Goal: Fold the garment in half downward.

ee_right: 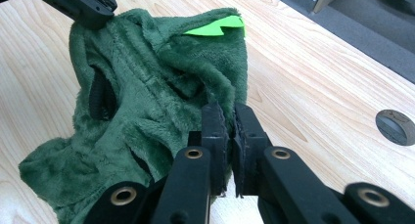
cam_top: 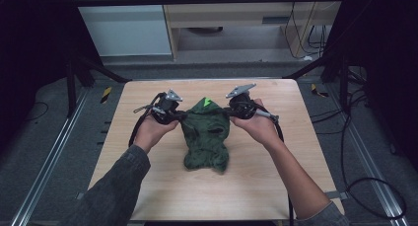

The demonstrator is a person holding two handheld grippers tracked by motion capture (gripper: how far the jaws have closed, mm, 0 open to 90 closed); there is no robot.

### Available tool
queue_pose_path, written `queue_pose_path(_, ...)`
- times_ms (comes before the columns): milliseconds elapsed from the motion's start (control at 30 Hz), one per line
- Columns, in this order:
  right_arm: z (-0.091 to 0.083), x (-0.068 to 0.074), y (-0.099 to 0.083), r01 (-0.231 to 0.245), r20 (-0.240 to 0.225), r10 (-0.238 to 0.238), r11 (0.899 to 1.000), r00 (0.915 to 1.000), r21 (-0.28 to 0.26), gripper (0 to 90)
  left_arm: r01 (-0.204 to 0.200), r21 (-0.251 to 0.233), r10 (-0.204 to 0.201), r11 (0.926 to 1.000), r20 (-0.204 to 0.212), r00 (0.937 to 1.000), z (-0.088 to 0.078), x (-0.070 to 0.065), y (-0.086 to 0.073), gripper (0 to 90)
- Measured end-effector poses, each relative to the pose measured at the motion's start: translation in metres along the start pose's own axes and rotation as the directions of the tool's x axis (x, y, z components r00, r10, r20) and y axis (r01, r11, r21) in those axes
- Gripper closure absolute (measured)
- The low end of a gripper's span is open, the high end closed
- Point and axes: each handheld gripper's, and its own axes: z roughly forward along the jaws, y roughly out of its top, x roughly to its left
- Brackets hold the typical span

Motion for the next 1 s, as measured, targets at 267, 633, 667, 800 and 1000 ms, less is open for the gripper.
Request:
queue_pose_path(267,0.001,0.002,-0.001,0.011,0.005,-0.011,1.000,0.9999,-0.005,85.3,-0.009,0.004,0.009,1.0000,0.011,0.9999,0.005,0.003,-0.002,83.7)
queue_pose_path(633,0.013,0.003,-0.006,0.025,0.038,-0.025,1.000,0.9989,0.006,85.3,-0.021,0.021,0.020,0.9996,0.038,0.9991,0.012,0.013,-0.005,83.5)
queue_pose_path(667,0.012,0.004,-0.005,0.030,0.041,-0.030,1.000,0.9987,0.007,85.3,-0.020,0.020,0.019,0.9996,0.037,0.9991,0.012,0.013,-0.006,83.4)
queue_pose_path(800,0.008,0.007,-0.004,0.044,0.045,-0.043,0.999,0.9980,-0.007,85.2,-0.022,0.010,0.022,0.9997,0.028,0.9994,0.008,0.008,-0.007,83.4)
queue_pose_path(1000,-0.003,0.013,-0.008,0.064,0.061,-0.061,0.997,0.9963,-0.042,85.3,-0.052,0.001,0.052,0.9987,-0.019,0.9985,-0.002,-0.004,-0.008,82.9)
